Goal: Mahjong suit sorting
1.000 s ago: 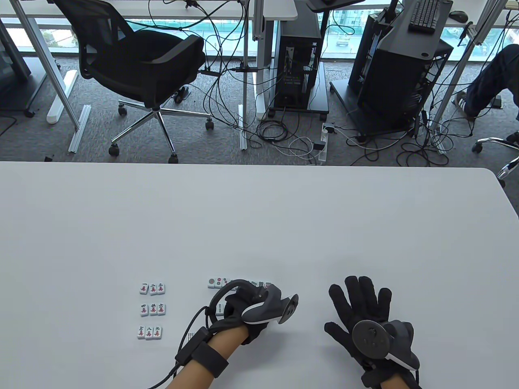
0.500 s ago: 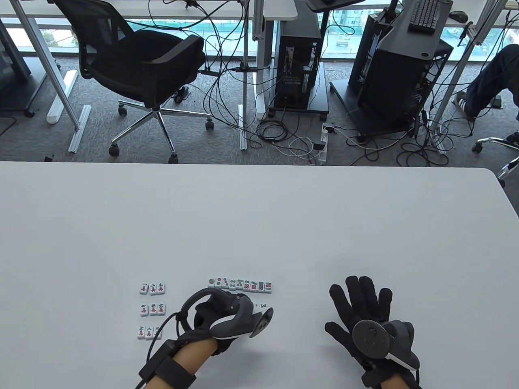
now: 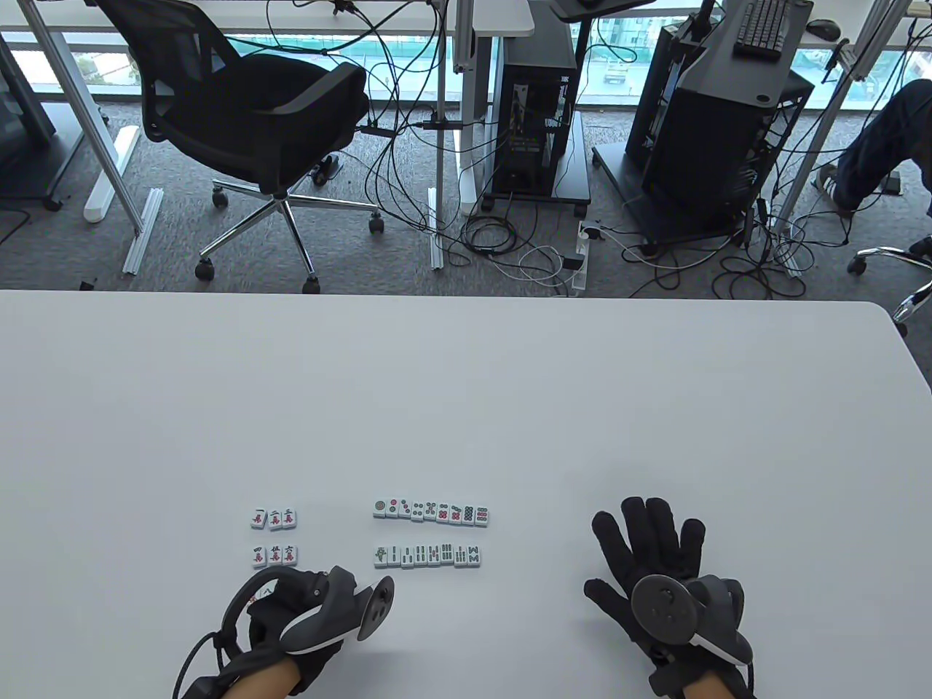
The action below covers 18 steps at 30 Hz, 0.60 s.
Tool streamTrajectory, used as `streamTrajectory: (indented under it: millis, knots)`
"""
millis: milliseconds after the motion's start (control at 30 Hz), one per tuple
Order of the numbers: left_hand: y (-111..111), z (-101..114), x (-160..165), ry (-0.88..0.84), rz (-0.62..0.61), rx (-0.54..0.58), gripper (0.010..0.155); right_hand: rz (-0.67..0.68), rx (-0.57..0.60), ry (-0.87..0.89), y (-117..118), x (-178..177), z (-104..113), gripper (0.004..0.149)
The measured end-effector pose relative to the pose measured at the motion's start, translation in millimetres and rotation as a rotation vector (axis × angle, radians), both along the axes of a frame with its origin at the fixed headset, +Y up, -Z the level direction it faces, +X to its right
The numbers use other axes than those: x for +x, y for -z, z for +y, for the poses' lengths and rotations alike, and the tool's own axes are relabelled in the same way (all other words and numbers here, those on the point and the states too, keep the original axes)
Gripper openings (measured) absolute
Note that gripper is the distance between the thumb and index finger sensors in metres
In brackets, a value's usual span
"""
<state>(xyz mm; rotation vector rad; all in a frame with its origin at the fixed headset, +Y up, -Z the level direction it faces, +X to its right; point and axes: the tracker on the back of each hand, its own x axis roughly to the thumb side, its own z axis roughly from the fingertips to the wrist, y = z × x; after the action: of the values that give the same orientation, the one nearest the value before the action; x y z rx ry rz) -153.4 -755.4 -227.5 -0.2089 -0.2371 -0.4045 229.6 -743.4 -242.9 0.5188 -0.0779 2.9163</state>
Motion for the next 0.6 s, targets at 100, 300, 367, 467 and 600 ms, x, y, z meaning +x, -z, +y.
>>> streamTrajectory:
  millis: [100, 300, 367, 467, 600]
  knots:
    - [1.9, -7.0, 1.7, -0.014, -0.012, -0.005, 0.062, -0.001, 0.001, -0.001, 0.2, -0.2, 0.0, 0.077]
    - [6.1, 3.5, 25.7, -0.059, -0.065, 0.011, 0.062, -0.002, 0.0, 0.009, 0.8, 0.2, 0.5, 0.077]
    - [9.3, 9.9, 42.2, -0.061, -0.108, 0.047, 0.062, -0.002, -0.001, 0.014, 1.0, 0.3, 0.5, 0.077]
    - [19.4, 20.8, 74.1, -0.081, -0.175, 0.097, 0.061, 0.002, 0.0, 0.014, 0.8, -0.3, 0.6, 0.078]
    - [36.6, 27.4, 111.5, -0.117, -0.23, 0.13, 0.061, 0.007, 0.003, 0.017, 0.7, -0.7, 0.4, 0.077]
